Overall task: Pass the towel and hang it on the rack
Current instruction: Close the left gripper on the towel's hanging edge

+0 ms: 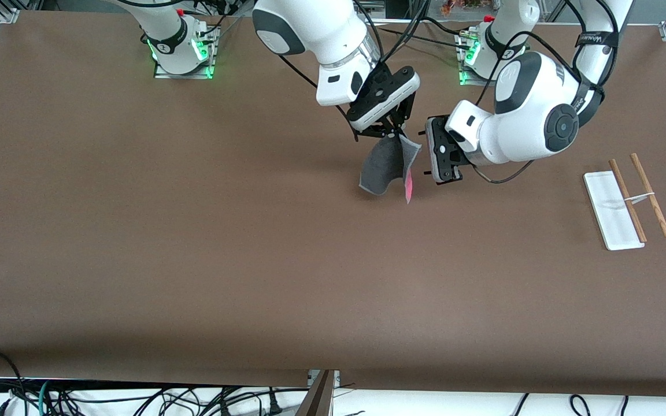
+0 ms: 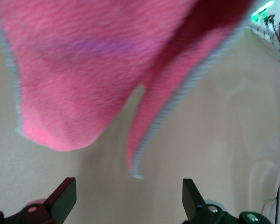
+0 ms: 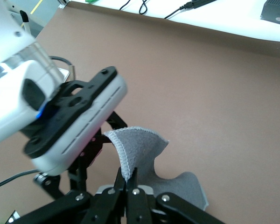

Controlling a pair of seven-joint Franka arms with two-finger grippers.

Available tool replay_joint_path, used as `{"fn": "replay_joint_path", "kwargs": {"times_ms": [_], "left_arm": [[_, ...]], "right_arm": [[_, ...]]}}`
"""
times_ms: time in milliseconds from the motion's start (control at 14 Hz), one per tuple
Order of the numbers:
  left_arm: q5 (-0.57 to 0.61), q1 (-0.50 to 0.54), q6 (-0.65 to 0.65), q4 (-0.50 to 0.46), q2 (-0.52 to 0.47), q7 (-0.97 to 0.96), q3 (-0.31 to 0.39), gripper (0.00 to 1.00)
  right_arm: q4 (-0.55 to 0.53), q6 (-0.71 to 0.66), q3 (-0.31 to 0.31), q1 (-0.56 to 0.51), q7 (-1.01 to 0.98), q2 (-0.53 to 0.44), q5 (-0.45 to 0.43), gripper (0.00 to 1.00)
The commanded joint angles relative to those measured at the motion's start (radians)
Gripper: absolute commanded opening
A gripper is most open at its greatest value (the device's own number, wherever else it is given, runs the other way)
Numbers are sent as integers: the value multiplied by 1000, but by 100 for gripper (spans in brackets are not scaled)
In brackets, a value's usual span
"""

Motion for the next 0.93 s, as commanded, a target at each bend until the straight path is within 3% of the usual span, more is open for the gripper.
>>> {"fn": "replay_joint_path", "kwargs": {"times_ms": [0,357,714,857], "left_arm": [[-39,5,-5,-19,-29,1,4,92],[-64,4,11,-17,-18,-2,4,99],[-114,2,38,-5,-9,-2,4,84],[-116,1,47,-4,-7,-3,4,83]], "right_arm": [[11,2,4,-9,-10,0,-11,0],[11,3,4,-11,-13,2,-11,0],[11,62,6,-9,-16,6,-9,0],[10,62,6,-9,-16,5,-8,0]]}}
